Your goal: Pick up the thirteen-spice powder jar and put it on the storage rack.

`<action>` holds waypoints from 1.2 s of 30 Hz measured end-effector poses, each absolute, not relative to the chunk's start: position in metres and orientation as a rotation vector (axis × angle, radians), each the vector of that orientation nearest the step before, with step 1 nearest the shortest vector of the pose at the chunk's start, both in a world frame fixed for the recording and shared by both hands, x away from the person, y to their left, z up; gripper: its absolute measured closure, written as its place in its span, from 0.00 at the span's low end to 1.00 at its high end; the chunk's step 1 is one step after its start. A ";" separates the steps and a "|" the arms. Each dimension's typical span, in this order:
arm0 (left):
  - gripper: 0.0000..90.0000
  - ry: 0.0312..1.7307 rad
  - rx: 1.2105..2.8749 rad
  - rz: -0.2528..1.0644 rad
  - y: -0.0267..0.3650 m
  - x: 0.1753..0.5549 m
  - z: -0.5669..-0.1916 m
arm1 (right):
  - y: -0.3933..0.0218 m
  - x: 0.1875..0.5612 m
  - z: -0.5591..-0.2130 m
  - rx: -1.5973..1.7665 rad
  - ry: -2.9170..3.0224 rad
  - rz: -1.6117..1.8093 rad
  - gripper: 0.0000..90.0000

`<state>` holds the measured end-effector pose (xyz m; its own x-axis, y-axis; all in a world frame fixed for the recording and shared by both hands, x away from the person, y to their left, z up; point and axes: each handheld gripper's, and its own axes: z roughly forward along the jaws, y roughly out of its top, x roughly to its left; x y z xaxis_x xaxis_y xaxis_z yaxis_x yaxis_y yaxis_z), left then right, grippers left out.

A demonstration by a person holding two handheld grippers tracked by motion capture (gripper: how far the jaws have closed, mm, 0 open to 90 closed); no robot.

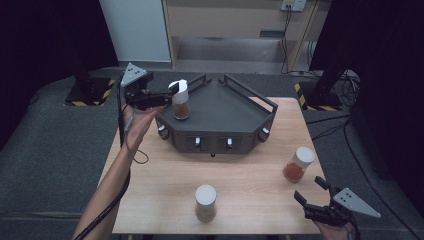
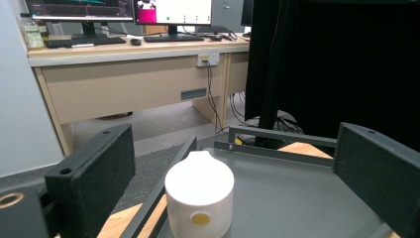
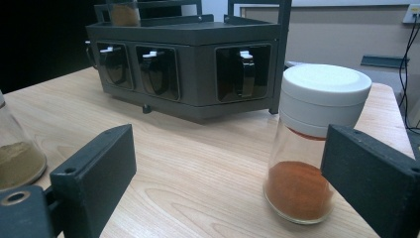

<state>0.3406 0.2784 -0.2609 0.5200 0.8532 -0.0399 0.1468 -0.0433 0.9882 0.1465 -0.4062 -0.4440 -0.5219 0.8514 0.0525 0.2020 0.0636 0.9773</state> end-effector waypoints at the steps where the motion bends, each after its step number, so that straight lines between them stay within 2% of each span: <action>1: 0.02 0.892 1.530 0.702 0.283 0.338 -0.261 | -0.406 0.146 -0.444 1.050 1.785 1.493 0.08; 9: 0.02 0.883 1.540 0.665 0.301 0.325 -0.264 | -0.405 0.147 -0.444 1.044 1.789 1.488 0.08; 21: 0.02 0.859 1.568 0.703 0.315 0.301 -0.268 | -0.405 0.146 -0.443 1.044 1.785 1.482 0.07; 36: 0.02 0.811 1.563 0.668 0.337 0.266 -0.297 | -0.405 0.148 -0.444 1.045 1.795 1.483 0.07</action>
<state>0.2662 0.3368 -0.2974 0.5934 0.8045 -0.0252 0.1296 -0.0646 0.9895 0.1475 -0.4053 -0.4438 -0.5239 0.8506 0.0443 0.2039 0.0747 0.9761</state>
